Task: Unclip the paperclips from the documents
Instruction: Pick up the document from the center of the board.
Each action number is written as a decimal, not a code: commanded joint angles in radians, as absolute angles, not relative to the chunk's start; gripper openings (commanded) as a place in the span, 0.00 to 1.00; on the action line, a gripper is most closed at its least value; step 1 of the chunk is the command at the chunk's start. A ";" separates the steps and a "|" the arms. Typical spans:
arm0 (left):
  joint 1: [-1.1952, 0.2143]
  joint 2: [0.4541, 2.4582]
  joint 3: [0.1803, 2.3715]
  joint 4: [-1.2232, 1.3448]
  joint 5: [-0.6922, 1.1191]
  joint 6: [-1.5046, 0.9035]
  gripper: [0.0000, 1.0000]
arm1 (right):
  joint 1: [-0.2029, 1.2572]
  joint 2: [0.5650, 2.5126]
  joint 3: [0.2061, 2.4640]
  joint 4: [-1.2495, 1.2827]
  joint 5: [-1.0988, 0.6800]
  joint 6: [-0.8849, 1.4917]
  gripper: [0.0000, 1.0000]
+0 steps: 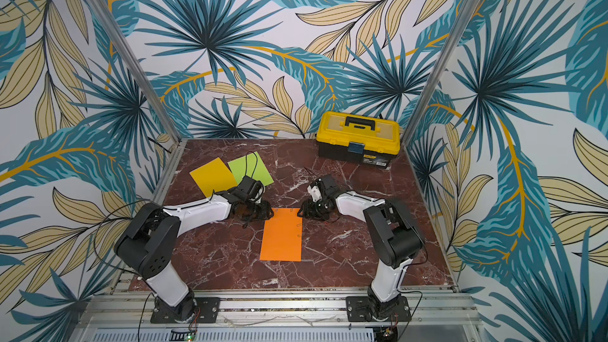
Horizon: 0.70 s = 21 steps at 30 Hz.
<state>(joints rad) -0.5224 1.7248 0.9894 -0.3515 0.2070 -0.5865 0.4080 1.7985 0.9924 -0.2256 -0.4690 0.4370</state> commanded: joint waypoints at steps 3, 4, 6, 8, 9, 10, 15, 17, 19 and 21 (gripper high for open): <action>-0.518 1.754 1.018 -0.355 0.248 -0.571 0.41 | 0.422 1.825 1.015 -0.287 -0.453 0.421 0.52; -0.518 1.758 1.018 -0.364 0.249 -0.574 0.40 | 0.424 1.828 1.018 -0.292 -0.452 0.419 0.52; -0.518 1.763 1.013 -0.373 0.250 -0.577 0.38 | 0.426 1.836 1.022 -0.298 -0.453 0.417 0.52; -0.518 1.765 1.004 -0.380 0.248 -0.586 0.36 | 0.427 1.844 1.023 -0.302 -0.456 0.414 0.52; -0.518 1.764 0.997 -0.382 0.248 -0.591 0.35 | 0.428 1.848 1.023 -0.304 -0.457 0.413 0.52; -0.518 1.764 0.989 -0.383 0.246 -0.596 0.35 | 0.428 1.854 1.025 -0.307 -0.459 0.410 0.52; -0.518 1.745 0.952 -0.382 0.235 -0.624 0.31 | 0.429 1.868 1.029 -0.308 -0.476 0.403 0.52; -0.518 1.740 0.944 -0.381 0.233 -0.627 0.31 | 0.429 1.873 1.032 -0.308 -0.483 0.402 0.51; -0.519 1.735 0.939 -0.382 0.229 -0.629 0.31 | 0.429 1.883 1.041 -0.314 -0.494 0.395 0.51; -0.518 1.735 0.937 -0.382 0.228 -0.630 0.30 | 0.432 1.892 1.048 -0.319 -0.504 0.391 0.50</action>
<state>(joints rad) -0.5224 1.7424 0.9668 -0.3405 0.2405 -0.6197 0.4217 1.8469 1.0504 -0.2623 -0.5056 0.4133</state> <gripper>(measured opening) 0.305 0.506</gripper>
